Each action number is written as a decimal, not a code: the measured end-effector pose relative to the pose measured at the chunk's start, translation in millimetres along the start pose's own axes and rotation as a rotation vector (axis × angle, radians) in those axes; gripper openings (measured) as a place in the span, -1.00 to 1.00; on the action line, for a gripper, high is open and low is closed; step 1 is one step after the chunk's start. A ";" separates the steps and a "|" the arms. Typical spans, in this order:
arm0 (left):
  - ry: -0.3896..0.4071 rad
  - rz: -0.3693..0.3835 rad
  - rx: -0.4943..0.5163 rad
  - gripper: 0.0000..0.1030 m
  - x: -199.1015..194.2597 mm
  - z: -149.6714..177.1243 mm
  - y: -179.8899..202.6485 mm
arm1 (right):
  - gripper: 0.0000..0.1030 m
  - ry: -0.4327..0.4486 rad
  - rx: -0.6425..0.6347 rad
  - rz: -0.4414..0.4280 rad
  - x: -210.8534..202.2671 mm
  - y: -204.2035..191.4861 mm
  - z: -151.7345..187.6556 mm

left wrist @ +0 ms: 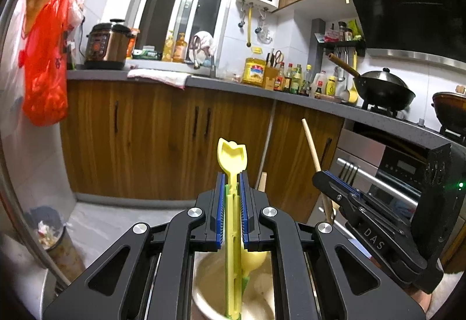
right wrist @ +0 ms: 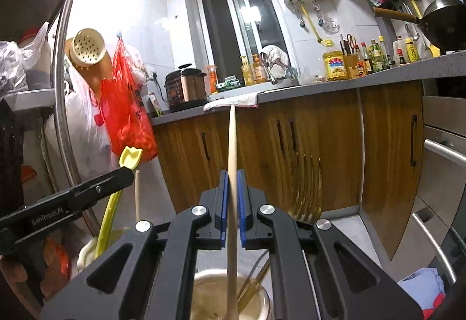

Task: Organize utensils
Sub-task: 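Lower the yellow spoon into the larger pot while the right tool releases the chopstick into the smaller pot, then move both open tools back down to the remaining utensils on the cloth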

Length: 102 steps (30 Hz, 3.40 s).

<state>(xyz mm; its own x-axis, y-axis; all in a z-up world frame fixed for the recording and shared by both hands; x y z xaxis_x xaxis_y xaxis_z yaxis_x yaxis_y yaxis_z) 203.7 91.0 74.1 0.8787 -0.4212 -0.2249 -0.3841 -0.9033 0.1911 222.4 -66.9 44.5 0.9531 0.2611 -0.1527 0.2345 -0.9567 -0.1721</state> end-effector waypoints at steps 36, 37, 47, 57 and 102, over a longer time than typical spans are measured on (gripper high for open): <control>-0.192 -0.141 0.044 -0.79 -13.7 41.5 36.5 | -0.88 -0.167 -0.149 -0.007 -41.3 -13.5 39.8; -0.192 -0.141 0.044 -0.79 -14.1 41.6 36.6 | -0.88 -0.175 -0.134 -0.005 -39.2 -11.7 40.6; -0.180 -0.134 0.051 -0.55 -12.7 42.6 38.9 | -0.86 -0.233 -0.071 -0.009 -25.3 -2.7 45.3; -0.148 -0.134 0.048 0.07 -20.7 40.2 37.8 | -0.45 -0.226 -0.074 -0.004 -27.0 -4.2 42.5; -0.524 -0.113 -0.015 0.91 -30.2 146.3 90.8 | 0.84 -0.715 -0.068 0.203 -103.9 88.0 138.5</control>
<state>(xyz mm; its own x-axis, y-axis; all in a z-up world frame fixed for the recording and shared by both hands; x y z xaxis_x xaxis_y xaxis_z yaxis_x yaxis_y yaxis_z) 100.9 9.7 -41.5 0.6533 -0.3087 -0.6913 -0.2873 -0.9459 0.1509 117.5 -160.5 -89.5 0.6273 0.0759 -0.7751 0.1008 -0.9948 -0.0159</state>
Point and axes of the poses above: each gripper's, at about its wrist camera, not at the fingertips, and x roughly the way its jaws point, y to its right, z to its underside, the point moved 2 cm from there along x, roughly the way its jaws point, and after that the axes turned 8 degrees about z, right-handed, at the moved point
